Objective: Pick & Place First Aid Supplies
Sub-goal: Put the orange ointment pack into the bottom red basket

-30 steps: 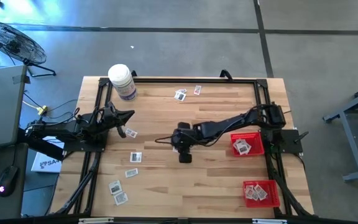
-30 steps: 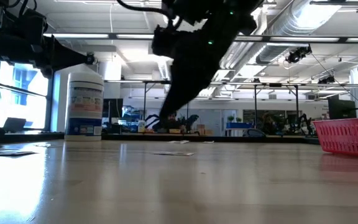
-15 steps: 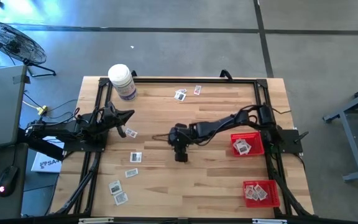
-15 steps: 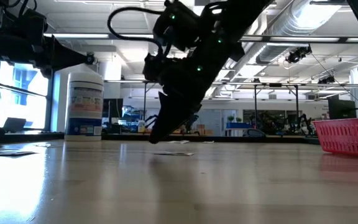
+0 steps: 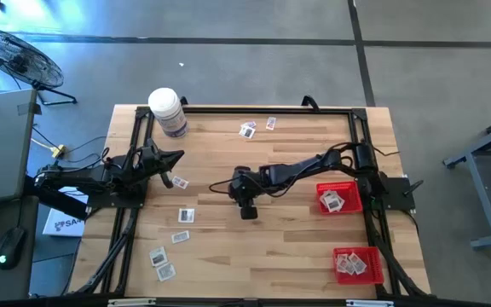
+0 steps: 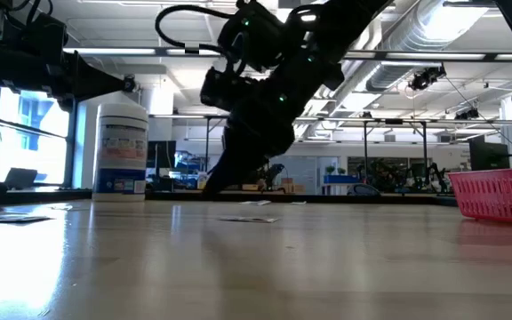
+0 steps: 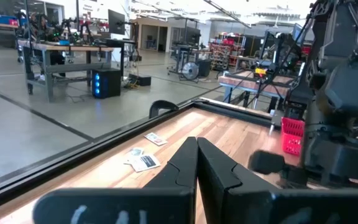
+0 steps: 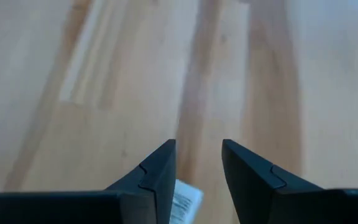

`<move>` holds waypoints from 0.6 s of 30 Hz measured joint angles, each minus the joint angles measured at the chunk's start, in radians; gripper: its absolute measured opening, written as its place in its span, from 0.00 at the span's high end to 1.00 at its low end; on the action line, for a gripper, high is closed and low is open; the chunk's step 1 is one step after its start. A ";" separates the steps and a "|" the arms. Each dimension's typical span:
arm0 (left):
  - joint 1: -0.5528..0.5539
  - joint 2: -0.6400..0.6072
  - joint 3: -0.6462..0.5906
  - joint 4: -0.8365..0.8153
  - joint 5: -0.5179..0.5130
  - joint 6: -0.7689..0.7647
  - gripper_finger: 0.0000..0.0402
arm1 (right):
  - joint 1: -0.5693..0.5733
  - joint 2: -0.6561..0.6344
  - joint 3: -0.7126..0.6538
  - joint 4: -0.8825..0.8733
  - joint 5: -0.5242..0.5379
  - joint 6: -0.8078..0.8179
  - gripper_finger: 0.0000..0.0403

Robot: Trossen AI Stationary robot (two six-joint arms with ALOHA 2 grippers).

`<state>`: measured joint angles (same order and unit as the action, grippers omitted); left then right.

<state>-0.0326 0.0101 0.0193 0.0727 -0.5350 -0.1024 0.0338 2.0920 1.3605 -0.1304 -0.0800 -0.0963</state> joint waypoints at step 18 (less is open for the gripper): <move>0.000 0.000 0.000 0.032 0.010 -0.001 1.00 | -0.014 0.030 0.001 -0.095 -0.079 -0.093 0.69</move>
<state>-0.0326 0.0101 0.0193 0.1048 -0.5248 -0.1032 0.0196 2.1220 1.3617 -0.2258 -0.1586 -0.1890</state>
